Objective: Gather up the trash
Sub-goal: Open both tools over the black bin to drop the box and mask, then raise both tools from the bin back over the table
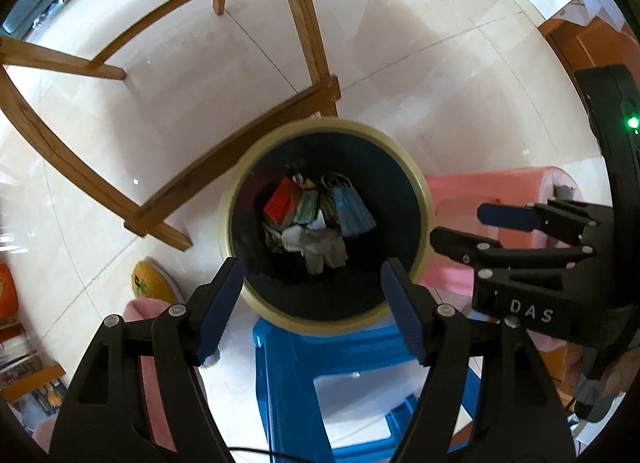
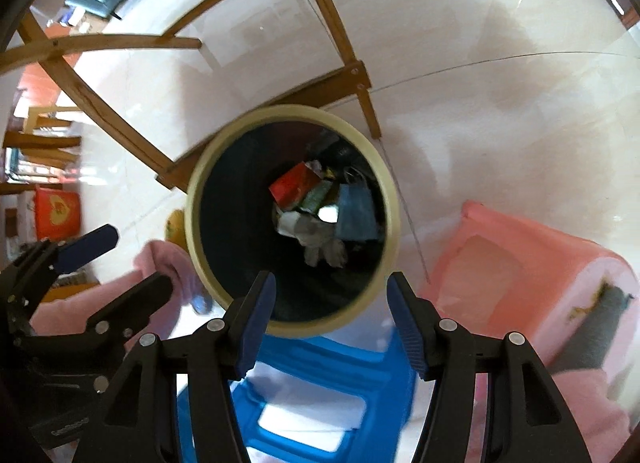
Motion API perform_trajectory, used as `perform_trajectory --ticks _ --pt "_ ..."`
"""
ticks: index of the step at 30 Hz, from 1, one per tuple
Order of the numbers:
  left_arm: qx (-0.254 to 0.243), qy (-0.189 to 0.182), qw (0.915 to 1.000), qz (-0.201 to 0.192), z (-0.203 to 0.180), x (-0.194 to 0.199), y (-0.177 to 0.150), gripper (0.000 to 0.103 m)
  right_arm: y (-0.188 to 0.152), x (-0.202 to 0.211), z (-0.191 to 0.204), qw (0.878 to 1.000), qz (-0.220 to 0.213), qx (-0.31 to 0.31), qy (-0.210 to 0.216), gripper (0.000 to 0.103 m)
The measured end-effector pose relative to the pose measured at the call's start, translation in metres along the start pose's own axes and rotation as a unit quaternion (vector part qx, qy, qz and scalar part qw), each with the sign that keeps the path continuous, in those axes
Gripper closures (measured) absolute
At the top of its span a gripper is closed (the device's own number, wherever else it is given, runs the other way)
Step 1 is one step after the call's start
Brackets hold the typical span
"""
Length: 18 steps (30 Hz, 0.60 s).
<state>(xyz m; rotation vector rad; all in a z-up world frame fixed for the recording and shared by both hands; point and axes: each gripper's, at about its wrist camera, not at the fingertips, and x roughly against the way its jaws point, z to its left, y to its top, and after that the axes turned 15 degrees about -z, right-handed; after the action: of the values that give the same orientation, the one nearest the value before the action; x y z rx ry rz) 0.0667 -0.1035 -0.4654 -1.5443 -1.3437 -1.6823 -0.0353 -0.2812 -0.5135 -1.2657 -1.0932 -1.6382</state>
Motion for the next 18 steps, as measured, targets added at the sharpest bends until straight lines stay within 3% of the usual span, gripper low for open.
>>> perform_trajectory --ticks 8,18 --pt "-0.039 -0.027 0.9987 0.017 -0.029 0.040 -0.023 0.034 -0.011 0.046 0.014 0.999 0.025 0.016 -0.014 0.044" --pt "-0.091 -0.027 0.9936 -0.061 -0.061 0.141 -0.016 0.034 -0.015 0.145 0.028 1.000 -0.018 0.019 0.000 0.044"
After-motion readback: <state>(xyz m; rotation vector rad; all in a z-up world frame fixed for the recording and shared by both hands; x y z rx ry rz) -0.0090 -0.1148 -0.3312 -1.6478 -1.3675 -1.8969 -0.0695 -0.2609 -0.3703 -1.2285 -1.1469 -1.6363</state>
